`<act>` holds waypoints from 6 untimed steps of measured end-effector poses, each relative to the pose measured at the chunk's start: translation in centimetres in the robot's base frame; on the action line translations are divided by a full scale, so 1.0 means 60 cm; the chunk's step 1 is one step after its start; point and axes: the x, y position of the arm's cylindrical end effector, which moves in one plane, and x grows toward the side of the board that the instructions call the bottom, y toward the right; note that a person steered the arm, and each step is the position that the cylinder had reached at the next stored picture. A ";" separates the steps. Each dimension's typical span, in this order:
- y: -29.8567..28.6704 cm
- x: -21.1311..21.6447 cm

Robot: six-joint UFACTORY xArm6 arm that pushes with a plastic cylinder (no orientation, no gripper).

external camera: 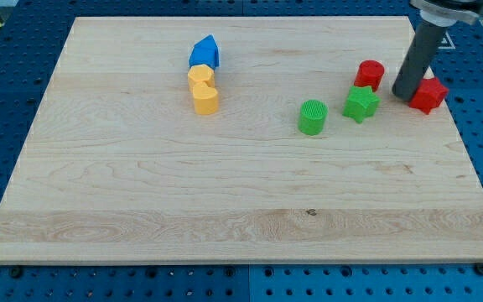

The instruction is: Push the green star a bit up

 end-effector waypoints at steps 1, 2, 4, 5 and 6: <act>0.006 0.026; -0.002 0.073; -0.079 0.065; -0.120 0.038; -0.131 0.036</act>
